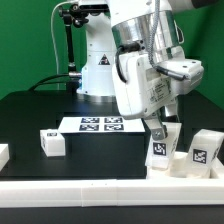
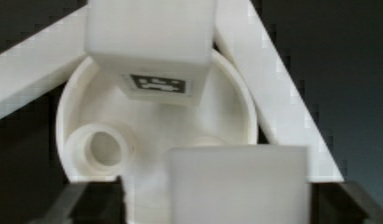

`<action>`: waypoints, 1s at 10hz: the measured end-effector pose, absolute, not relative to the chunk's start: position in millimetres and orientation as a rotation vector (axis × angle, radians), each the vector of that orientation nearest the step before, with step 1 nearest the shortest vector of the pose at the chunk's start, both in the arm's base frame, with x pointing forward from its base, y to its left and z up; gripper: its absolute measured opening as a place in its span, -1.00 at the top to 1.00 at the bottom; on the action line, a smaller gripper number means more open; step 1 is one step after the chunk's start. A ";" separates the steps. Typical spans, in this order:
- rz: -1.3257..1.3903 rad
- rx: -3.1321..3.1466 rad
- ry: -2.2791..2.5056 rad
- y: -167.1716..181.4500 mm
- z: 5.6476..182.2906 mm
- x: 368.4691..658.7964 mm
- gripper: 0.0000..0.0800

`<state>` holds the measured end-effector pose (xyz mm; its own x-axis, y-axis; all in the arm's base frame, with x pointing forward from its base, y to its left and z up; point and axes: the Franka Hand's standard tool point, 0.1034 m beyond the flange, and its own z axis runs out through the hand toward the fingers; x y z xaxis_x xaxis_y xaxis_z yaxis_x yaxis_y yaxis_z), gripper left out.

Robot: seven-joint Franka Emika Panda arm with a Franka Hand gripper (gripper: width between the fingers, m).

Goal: Assemble stool

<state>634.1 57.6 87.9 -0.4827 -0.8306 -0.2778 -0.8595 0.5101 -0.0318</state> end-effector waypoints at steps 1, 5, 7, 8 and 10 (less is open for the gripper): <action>0.154 -1.464 2.469 57.0 91.9 635.4 -0.57; 0.133 -1.508 2.391 58.8 112.6 640.8 -0.62; 0.113 -1.630 2.310 59.0 110.3 639.8 -0.62; 0.095 -1.720 2.241 59.0 110.3 639.8 -0.62; 0.093 -2.049 2.011 61.9 113.6 638.1 -0.62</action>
Offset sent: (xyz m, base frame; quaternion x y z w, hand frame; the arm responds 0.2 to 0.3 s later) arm -0.0038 0.0032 0.0261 0.0038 -0.0336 -0.0605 0.9976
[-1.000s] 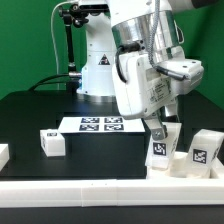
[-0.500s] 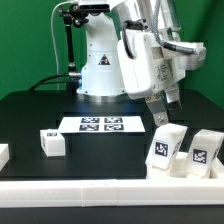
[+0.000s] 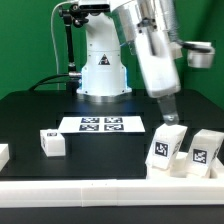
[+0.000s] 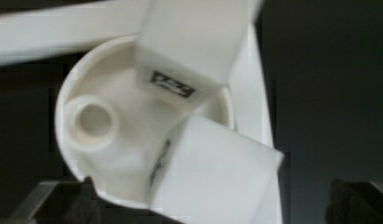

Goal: Assemble stool

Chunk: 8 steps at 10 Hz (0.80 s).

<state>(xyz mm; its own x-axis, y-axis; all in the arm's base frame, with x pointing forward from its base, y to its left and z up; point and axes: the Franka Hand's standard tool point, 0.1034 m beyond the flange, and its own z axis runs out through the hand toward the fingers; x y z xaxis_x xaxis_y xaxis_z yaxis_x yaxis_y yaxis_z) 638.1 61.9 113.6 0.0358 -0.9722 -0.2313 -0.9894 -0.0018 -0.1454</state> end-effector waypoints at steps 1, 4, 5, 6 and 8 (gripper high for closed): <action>0.066 -2.203 1.871 62.8 116.9 641.2 -0.62; 0.028 -2.469 1.532 64.6 118.2 645.3 -0.62; 0.020 -2.508 1.467 64.6 117.9 645.2 -0.62; 0.006 -2.567 1.363 64.4 117.7 645.1 -0.62; -0.025 -2.680 1.128 63.9 117.5 645.0 -0.62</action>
Offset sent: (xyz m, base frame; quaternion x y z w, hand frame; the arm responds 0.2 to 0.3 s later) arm 0.0000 0.0000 0.0000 0.0000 0.0000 -0.1938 0.9810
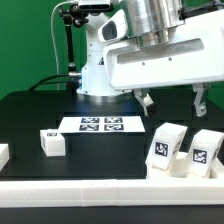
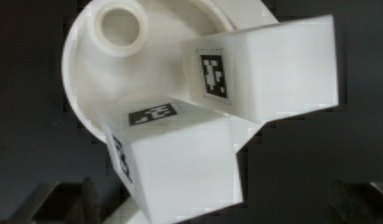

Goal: Assemble stool

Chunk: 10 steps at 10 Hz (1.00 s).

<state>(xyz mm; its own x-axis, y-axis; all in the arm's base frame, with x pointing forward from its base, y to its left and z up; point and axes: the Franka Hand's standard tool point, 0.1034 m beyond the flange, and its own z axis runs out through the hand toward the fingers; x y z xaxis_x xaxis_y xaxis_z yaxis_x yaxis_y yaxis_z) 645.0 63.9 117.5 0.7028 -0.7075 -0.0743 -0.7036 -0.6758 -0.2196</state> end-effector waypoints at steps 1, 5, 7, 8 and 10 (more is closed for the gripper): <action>-0.038 -2.755 0.997 65.3 117.7 644.4 -0.62; -0.100 -2.969 0.345 71.7 115.6 642.6 -0.62; -0.115 -2.989 0.151 70.2 115.4 642.7 -0.62; -0.120 -2.993 0.085 69.7 115.3 642.7 -0.62; -0.133 -3.038 -0.263 68.3 112.2 641.8 -0.62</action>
Offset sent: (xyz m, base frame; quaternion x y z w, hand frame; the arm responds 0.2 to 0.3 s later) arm -0.0029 0.0136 -0.0021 -0.0438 0.0156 -0.3030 0.9518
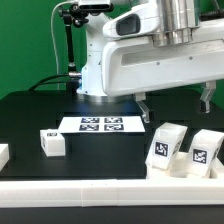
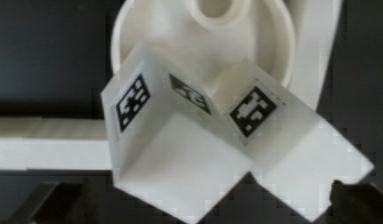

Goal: Assemble stool

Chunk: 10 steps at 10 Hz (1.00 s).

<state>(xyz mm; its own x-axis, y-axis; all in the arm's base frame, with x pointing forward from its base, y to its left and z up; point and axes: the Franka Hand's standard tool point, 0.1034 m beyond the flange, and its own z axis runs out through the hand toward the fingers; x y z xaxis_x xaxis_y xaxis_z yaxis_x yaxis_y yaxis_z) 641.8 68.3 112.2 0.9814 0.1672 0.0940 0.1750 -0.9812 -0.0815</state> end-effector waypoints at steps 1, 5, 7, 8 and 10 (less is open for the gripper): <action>-0.140 -3.032 -0.478 66.8 110.0 641.6 -0.62; -0.119 -2.958 -1.033 63.1 103.3 640.1 -0.62; -0.102 -2.894 -1.216 59.0 96.8 638.5 -0.62; -0.096 -2.889 -1.226 56.6 94.8 637.9 -0.62; -0.089 -2.889 -1.222 56.1 90.8 636.6 -0.62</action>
Offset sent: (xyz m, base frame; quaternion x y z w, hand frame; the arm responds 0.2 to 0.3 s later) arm 0.0071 0.0012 -0.0016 -0.0258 -0.0135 -0.2577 0.9658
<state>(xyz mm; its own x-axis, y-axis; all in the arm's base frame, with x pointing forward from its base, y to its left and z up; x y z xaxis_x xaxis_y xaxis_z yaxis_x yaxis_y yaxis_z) 636.6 56.1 90.8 0.6954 0.7166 0.0534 0.7168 -0.6970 0.0190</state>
